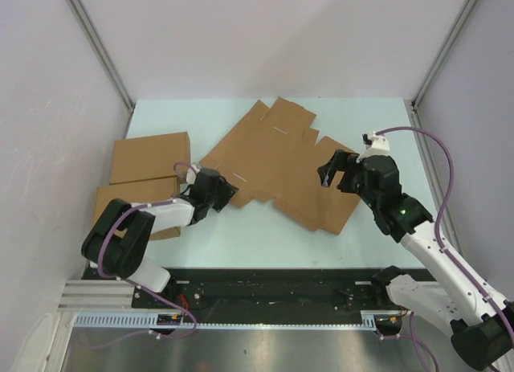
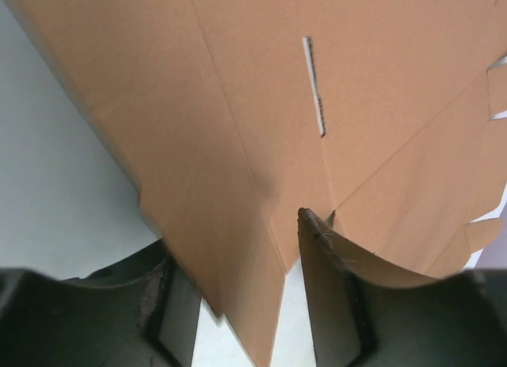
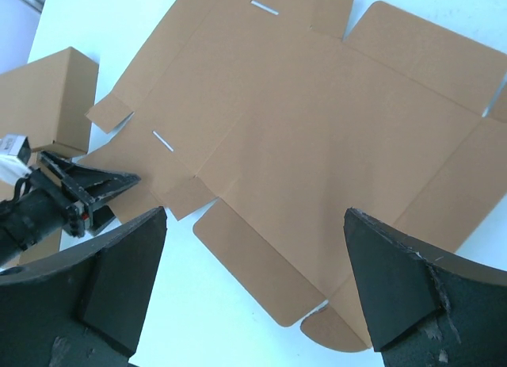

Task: Fold the paper box

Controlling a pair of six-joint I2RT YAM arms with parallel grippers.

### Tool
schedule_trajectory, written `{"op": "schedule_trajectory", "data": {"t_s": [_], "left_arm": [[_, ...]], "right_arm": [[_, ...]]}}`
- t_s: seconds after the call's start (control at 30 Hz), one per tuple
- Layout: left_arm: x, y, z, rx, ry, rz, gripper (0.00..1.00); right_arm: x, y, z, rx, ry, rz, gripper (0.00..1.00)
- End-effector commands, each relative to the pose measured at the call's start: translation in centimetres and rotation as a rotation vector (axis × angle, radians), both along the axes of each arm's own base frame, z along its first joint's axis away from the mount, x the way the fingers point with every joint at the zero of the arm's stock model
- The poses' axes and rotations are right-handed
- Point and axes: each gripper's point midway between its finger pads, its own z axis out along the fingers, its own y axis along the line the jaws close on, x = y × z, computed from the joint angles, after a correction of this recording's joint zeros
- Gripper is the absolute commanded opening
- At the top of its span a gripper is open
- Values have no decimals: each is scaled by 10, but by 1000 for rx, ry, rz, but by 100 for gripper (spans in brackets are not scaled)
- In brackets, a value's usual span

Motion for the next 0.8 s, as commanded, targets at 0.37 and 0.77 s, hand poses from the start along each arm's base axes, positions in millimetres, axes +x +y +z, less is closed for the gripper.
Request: {"op": "schedule_trajectory", "data": {"t_s": [0.37,0.77], "left_arm": [[51,-26,68,158,-119,-381,0],[67,-83,191,77,-313,-991,1]], "right_arm": [[-26,-23,64,35,-120,-29,100],[-43,-33,117,54,-214,-15,100]]}}
